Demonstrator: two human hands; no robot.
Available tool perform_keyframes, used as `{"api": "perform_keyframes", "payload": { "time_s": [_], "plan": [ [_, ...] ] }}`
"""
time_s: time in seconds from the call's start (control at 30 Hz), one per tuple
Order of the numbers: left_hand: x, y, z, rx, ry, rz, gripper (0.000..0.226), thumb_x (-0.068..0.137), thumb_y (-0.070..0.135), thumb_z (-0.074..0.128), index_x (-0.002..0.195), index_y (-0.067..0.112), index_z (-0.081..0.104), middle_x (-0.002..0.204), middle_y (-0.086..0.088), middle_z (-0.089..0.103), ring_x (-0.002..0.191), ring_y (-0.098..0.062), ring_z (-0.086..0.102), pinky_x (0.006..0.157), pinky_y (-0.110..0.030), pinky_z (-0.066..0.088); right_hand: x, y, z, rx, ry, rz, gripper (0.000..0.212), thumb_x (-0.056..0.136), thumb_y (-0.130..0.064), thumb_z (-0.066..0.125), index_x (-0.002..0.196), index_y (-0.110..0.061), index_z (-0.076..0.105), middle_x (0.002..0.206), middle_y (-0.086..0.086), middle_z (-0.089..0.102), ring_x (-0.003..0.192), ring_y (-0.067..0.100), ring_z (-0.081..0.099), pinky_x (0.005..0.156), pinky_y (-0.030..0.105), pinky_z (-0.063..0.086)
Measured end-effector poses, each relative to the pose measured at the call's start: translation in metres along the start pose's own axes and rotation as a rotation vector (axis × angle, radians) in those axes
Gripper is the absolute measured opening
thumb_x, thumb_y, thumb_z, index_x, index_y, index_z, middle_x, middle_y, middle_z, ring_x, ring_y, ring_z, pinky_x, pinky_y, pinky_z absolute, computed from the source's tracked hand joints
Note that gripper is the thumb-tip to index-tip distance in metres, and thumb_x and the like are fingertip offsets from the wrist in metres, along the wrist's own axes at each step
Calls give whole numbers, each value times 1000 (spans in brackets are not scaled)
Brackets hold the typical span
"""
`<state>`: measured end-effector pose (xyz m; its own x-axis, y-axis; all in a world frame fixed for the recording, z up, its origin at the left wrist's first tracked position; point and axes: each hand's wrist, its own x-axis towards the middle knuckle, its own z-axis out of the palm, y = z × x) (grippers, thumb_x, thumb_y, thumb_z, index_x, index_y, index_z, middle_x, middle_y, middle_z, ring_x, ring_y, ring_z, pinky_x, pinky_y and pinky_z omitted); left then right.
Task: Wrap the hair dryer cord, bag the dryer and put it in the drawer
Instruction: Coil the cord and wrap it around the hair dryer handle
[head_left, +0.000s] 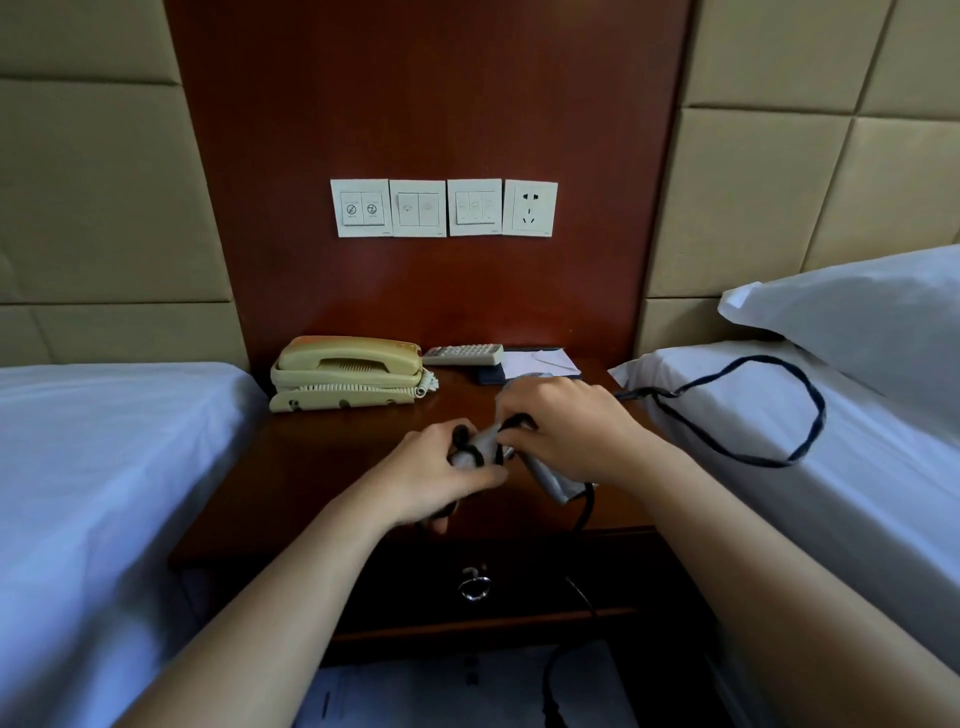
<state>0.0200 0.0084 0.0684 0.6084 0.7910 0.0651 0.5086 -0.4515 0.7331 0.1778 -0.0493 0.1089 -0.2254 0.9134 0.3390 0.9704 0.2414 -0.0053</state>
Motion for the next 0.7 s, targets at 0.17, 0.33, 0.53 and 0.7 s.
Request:
{"api": "perform_keyframes", "payload": {
  "time_s": [0.17, 0.33, 0.53, 0.7],
  "plan": [
    [0, 5, 1, 130, 18, -2, 45, 70, 62, 58, 84, 19, 58, 62, -13, 68, 46, -25, 64, 59, -38, 56, 1, -15, -3, -41, -3, -77, 19, 91, -35, 52, 102, -21, 58, 109, -6, 58, 101, 21, 55, 67, 30, 34],
    [0, 7, -1, 207, 64, -3, 38, 78, 58, 50, 82, 20, 58, 63, -7, 69, 44, -21, 65, 61, -35, 55, 0, -14, -9, 95, 10, -84, 11, 89, -30, 57, 91, -20, 59, 89, -9, 54, 86, 18, 54, 66, 34, 41],
    [-3, 8, -12, 310, 139, -15, 35, 80, 57, 52, 80, 23, 55, 56, 4, 62, 42, -17, 65, 57, -29, 50, 2, 4, -6, 277, 4, -78, 11, 92, -28, 53, 85, -22, 60, 81, -7, 61, 79, 16, 57, 71, 42, 50],
    [-4, 2, -16, 345, 145, -46, 34, 80, 56, 52, 79, 22, 53, 59, 4, 64, 44, -17, 66, 61, -29, 50, 1, 22, 2, 300, 111, -23, 27, 96, -19, 46, 70, -14, 51, 62, -6, 52, 62, 15, 52, 64, 37, 43]
  ]
}}
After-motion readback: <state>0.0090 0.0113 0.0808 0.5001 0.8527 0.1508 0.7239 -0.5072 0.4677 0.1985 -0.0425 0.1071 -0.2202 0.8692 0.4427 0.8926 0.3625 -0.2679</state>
